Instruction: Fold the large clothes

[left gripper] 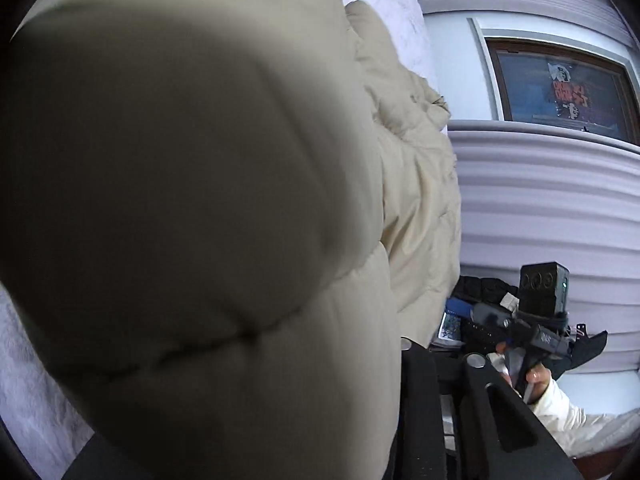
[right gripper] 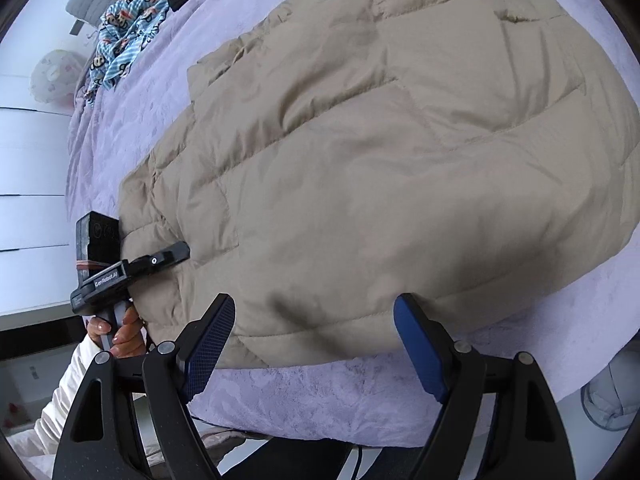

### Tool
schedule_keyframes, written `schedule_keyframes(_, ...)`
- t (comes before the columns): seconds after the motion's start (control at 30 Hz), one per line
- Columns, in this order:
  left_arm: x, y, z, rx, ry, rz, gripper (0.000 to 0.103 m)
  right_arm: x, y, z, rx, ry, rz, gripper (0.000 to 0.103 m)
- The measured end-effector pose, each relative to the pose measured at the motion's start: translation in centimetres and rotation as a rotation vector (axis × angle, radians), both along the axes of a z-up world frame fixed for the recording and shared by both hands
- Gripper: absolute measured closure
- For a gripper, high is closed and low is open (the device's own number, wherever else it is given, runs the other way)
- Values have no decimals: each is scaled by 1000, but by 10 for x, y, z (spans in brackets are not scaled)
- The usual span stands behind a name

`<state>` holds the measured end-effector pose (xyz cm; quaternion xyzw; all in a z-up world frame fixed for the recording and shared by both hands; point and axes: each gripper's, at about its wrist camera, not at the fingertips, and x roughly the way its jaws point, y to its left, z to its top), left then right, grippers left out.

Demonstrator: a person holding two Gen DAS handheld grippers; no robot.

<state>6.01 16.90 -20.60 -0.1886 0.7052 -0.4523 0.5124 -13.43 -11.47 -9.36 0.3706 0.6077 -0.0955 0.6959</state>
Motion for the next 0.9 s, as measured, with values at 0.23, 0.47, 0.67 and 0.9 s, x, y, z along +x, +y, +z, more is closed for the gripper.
schedule_keyframes(0.23,-11,-15,64,-7,-60,36,74,16,-42,9,-129,-86,41,87)
schedule_keyframes(0.47,-40,-74,139,14,-152,42,74,48,-53,-37,-68,-129,178,90)
schedule_keyframes(0.67,-64,-166,171,108,-214,-54,74,55,-68,-71,60,-142,156,95)
schedule_keyframes(0.9,-71,-257,180,136,-247,-191,43,41,-89,-70,147,-170,100,96)
